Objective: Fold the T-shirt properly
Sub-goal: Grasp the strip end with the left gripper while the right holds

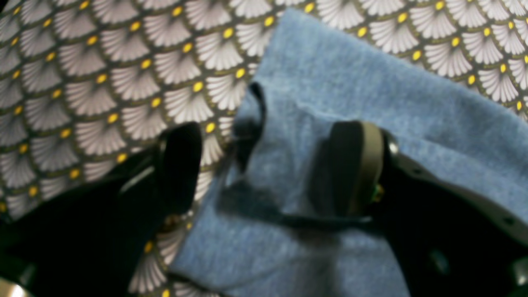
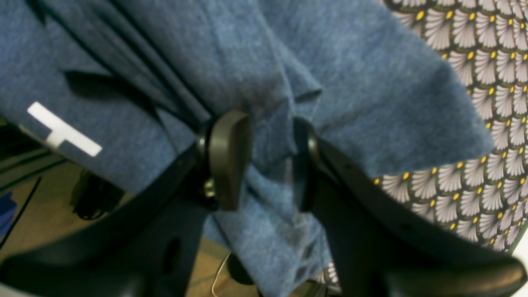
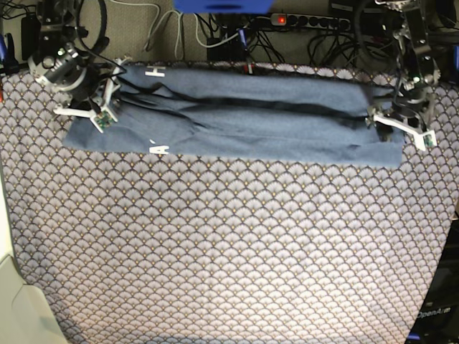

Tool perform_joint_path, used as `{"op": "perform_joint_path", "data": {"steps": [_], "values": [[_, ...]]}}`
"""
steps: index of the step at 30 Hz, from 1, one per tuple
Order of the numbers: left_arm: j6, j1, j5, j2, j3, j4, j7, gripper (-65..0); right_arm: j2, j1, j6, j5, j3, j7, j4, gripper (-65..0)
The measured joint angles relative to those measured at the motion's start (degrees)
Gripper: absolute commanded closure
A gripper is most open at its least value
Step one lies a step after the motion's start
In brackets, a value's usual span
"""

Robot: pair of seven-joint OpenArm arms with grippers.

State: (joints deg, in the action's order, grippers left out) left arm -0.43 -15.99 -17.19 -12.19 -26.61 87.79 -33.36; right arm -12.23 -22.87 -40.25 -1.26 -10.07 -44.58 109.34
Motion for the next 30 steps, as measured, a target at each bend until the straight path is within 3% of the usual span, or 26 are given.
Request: {"op": "perform_joint_path", "data": {"steps": [14,16,21,23,30], "values": [[-0.39,4.26,-0.22,-0.15,0.0,-7.19,2.56,-46.8,-0.94,0.37,0.02,0.2,-0.15,1.05,-5.86,-21.9],[-0.39,4.26,-0.22,-0.04,0.0,-7.19,2.58,-42.5,-0.94,0.35,0.02,0.2,-0.15,1.05,-5.86,-21.9],[-1.09,4.26,-1.29,0.07,-0.02,-7.32,2.86,-17.5,-0.94,0.35,0.02,0.2,-0.15,1.05,-5.86,-21.8],[-1.38,4.28,-1.55,0.31,0.04,-7.34,2.95,-10.4,-0.94,0.35,0.02,0.2,-0.15,1.05,-5.84,-21.8],[-1.29,3.17,-1.44,0.48,0.09,-6.03,3.04,-9.5,-0.94,0.37,0.02,0.2,-0.15,0.92,-5.75,-21.8]]}}
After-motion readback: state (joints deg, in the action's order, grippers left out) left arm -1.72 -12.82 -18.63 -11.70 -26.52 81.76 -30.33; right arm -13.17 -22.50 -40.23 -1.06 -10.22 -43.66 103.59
